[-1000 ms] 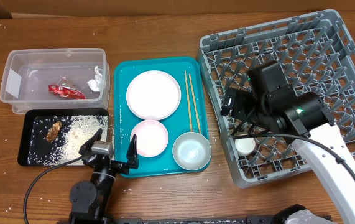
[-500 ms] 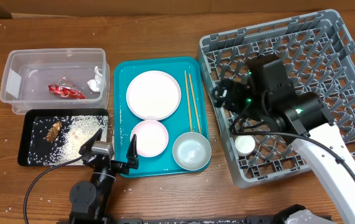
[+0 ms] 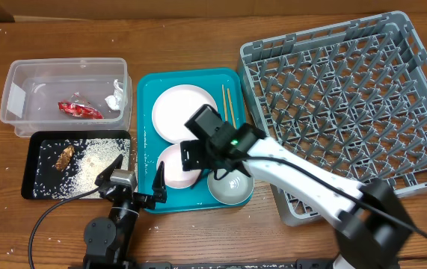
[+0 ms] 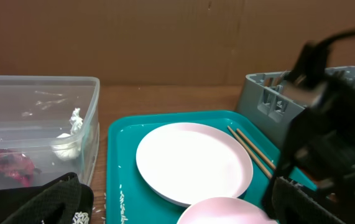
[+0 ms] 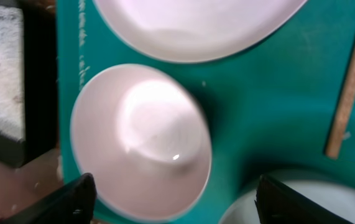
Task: Sort waste into correct bins and load items into the dishwasher
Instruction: 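Grasp the pink bowl rim with the right gripper, then lift the pink bowl and stand it in the dish rack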
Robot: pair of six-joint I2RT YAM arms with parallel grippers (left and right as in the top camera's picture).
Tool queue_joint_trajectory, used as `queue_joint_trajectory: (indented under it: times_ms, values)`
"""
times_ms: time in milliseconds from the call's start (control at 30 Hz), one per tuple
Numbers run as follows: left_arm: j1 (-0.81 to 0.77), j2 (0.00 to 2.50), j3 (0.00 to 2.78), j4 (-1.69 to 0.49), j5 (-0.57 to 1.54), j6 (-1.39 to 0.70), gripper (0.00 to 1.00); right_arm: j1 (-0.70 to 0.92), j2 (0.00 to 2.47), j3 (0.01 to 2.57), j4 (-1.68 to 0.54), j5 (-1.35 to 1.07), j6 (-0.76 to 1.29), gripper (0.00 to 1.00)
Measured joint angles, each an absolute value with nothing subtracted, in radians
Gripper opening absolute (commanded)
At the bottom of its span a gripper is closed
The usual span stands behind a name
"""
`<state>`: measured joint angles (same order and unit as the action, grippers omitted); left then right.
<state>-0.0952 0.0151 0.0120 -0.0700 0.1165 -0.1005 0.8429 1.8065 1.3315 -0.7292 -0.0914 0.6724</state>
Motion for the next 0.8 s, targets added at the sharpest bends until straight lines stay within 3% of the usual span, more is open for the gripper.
queue_joint_trajectory:
  times_ms: [200,267,333,433,800]
  values:
    - [-0.095,0.015,0.012,-0.07,0.117,-0.101,1.0,0.819,1.917,1.332,-0.67,-0.11,0.711,0.64]
    - [-0.095,0.015,0.012,-0.07,0.117,-0.101,1.0,0.818,1.939,1.332,-0.661,-0.117,0.718,0.49]
    - [-0.096,0.015,0.012,-0.07,0.117,-0.101,1.0,0.818,1.959,1.332,-0.658,-0.124,0.729,0.23]
    - [-0.096,0.015,0.012,-0.07,0.117,-0.101,1.0,0.814,1.966,1.332,-0.675,-0.13,0.744,0.08]
    - [-0.095,0.015,0.012,-0.07,0.117,-0.101,1.0,0.751,1.793,1.387,-0.81,0.004,0.668,0.04]
